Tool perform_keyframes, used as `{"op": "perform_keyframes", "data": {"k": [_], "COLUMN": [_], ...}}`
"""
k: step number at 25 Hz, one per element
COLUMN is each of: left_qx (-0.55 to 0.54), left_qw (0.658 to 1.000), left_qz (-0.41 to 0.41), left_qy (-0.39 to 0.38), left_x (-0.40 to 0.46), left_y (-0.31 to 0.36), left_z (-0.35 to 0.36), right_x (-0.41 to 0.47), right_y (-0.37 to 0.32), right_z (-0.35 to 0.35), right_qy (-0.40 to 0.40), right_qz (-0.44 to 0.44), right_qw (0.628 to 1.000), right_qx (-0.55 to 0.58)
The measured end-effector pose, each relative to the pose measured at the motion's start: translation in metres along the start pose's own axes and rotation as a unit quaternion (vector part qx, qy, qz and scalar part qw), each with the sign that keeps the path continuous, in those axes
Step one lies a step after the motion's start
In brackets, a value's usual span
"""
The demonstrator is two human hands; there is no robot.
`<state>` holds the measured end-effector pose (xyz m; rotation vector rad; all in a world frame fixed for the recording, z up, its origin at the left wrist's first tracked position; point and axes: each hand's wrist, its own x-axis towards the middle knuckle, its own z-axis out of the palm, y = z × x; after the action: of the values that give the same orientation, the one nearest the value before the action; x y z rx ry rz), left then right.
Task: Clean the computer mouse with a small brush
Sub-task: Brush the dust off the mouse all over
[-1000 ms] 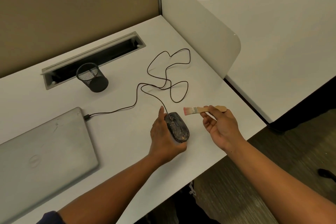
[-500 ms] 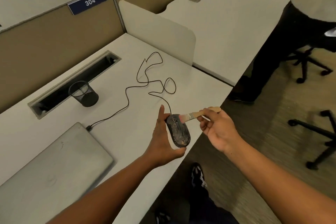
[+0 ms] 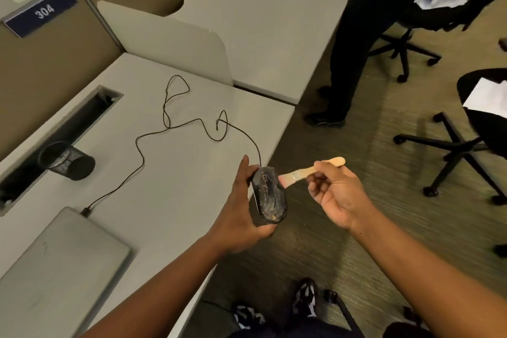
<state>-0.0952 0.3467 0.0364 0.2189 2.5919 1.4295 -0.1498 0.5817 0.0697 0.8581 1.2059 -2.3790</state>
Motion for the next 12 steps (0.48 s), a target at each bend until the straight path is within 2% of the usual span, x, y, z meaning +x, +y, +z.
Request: {"op": "perform_keyframes", "data": {"k": [5, 12], "left_qx": [0.063, 0.12], "left_qw": [0.997, 0.991], "left_qz": [0.015, 0.015], "left_qy": [-0.032, -0.064], "left_x": [0.01, 0.016], "left_y": [0.021, 0.035], "left_z": [0.028, 0.043], "right_x": [0.007, 0.007], "right_y": [-0.022, -0.042], "right_z": [-0.046, -0.063], "right_qy": [-0.007, -0.092], "right_qz": [-0.021, -0.062], "right_qw": [0.997, 0.988], "right_qx": [-0.071, -0.111]}}
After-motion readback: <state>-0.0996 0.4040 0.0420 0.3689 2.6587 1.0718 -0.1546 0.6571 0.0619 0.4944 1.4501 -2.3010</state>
